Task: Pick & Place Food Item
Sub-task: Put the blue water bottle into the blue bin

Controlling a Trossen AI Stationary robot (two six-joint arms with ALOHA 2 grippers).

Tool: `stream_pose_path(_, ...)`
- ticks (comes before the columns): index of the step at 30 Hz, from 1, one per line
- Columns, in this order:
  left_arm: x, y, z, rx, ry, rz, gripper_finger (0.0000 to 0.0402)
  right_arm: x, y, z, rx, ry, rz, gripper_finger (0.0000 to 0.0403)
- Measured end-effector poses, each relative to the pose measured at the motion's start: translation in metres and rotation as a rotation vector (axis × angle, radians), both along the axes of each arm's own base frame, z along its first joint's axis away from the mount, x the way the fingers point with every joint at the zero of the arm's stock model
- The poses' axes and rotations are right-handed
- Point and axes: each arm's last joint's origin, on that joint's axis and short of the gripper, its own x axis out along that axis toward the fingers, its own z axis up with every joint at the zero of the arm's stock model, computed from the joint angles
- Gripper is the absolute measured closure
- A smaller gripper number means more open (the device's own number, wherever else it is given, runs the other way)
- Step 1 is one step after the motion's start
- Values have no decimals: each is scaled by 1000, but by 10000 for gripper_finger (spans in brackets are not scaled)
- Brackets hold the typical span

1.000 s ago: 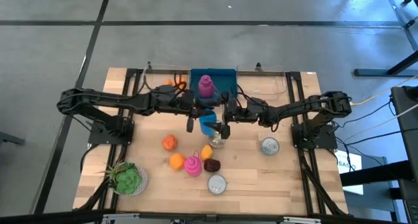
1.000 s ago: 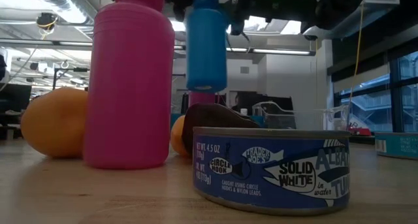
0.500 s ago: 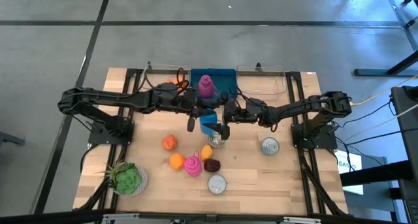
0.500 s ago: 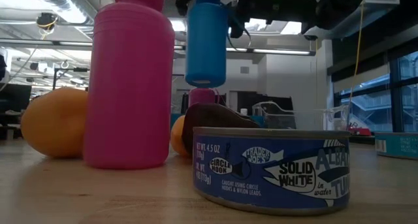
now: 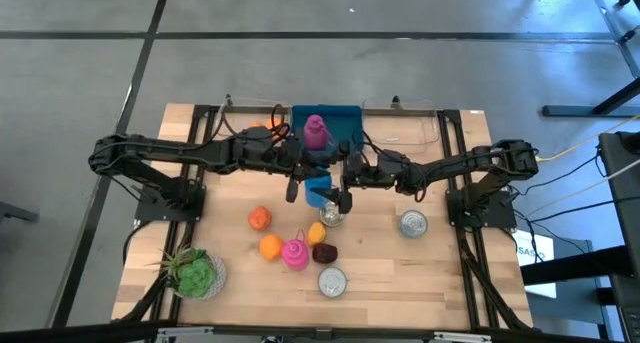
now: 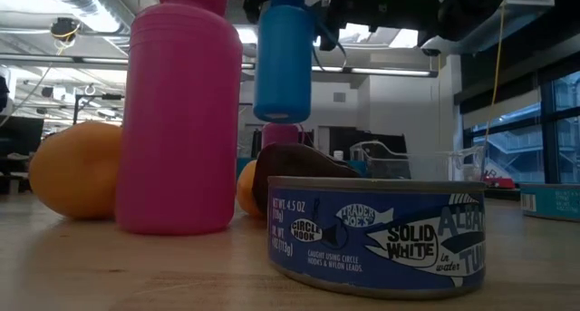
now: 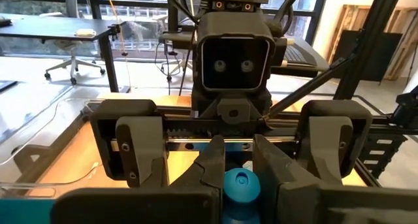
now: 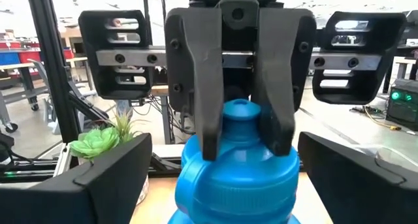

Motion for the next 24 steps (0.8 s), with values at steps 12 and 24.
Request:
stream_pose_path(12,0,0,0,0,5,-3,373,0,1,0,2,0,23,84)
stream_pose_path(24,0,0,0,4,-1,-5,373,0,0,0,2,0,21,148)
